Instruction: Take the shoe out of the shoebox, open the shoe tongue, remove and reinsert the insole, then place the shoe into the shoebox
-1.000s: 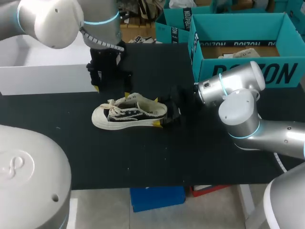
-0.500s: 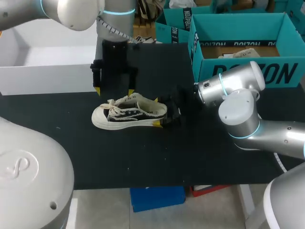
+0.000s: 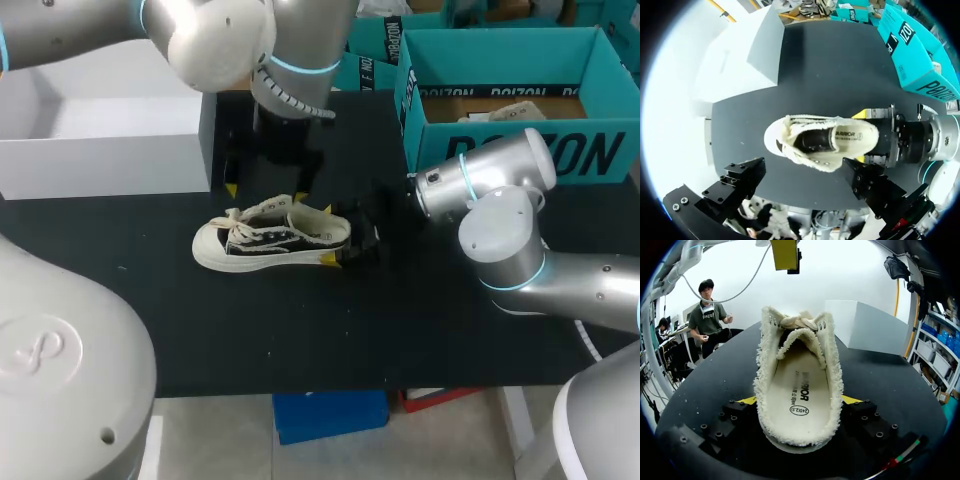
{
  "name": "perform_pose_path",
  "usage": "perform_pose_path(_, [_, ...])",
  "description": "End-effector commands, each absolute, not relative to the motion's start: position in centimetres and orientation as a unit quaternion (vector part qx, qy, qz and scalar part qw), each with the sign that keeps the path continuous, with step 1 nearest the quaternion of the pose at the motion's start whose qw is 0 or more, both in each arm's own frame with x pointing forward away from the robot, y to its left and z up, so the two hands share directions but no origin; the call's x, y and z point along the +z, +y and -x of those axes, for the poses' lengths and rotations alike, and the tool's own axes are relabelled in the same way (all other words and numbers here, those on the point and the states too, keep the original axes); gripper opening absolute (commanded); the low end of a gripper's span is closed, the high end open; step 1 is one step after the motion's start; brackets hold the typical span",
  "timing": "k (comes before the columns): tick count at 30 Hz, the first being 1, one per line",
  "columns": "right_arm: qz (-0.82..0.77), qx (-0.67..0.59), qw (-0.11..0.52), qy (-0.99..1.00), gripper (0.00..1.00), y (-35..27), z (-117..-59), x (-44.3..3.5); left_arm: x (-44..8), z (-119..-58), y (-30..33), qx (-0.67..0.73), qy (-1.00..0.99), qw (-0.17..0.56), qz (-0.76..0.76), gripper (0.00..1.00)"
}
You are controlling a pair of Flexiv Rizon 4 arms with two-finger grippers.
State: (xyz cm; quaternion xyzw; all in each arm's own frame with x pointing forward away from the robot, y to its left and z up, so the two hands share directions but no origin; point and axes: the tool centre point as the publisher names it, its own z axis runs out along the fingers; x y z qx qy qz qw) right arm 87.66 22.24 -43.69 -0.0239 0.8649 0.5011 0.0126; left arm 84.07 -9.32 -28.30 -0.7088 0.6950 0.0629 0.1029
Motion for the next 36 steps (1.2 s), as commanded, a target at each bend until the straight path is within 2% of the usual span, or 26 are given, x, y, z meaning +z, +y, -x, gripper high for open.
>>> perform_pose_path(1, [0.023,0.5,0.013,0.865,0.0,22.5,-87.7,-43.8,-29.5,-83.8,-9.4,0.044,0.702,0.13,0.699,1.0])
perform_pose_path(36, [0.023,0.5,0.013,0.865,0.0,22.5,-87.7,-43.8,-37.7,-86.4,-11.3,0.137,0.713,0.132,0.675,1.0])
